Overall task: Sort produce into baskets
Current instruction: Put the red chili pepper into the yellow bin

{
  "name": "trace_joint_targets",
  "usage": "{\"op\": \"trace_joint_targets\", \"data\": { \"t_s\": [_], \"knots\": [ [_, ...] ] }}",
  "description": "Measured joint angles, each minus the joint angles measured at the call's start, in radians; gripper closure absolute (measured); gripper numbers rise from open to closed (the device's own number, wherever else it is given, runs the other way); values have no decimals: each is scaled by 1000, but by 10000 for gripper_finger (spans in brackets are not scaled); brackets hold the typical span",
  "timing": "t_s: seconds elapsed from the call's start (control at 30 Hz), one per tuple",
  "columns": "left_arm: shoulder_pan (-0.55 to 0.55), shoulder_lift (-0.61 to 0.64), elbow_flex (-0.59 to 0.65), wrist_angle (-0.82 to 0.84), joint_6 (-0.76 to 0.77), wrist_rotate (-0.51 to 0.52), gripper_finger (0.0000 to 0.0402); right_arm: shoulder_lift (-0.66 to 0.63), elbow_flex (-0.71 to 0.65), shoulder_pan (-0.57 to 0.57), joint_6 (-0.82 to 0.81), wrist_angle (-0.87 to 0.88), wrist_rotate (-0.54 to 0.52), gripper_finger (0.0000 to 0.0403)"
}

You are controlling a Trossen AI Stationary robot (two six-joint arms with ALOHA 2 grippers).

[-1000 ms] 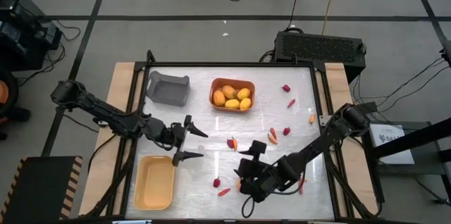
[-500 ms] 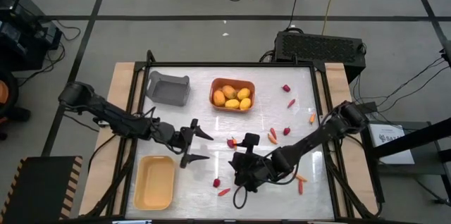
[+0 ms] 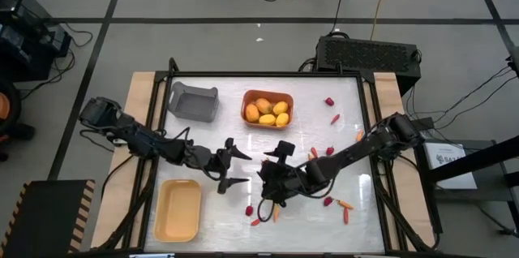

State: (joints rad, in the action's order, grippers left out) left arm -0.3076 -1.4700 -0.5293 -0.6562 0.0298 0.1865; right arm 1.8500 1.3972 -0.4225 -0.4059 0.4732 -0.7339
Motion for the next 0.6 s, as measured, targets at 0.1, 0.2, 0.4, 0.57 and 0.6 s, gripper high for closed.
{"op": "trace_joint_targets", "data": {
  "t_s": [0.1,0.2,0.4,0.57,0.6],
  "knots": [
    [22,0,0,31,-34,7,49,0,0,15,-4,1,3,90],
    [41,0,0,34,-36,9,49,0,0,33,4,6,20,90],
    [81,0,0,26,28,171,49,-3,0,68,-1,18,275,90],
    [74,-23,34,66,220,187,49,-3,0,96,5,35,359,90],
    [65,-33,42,64,228,185,49,-3,0,94,17,39,359,90]
  ]
}}
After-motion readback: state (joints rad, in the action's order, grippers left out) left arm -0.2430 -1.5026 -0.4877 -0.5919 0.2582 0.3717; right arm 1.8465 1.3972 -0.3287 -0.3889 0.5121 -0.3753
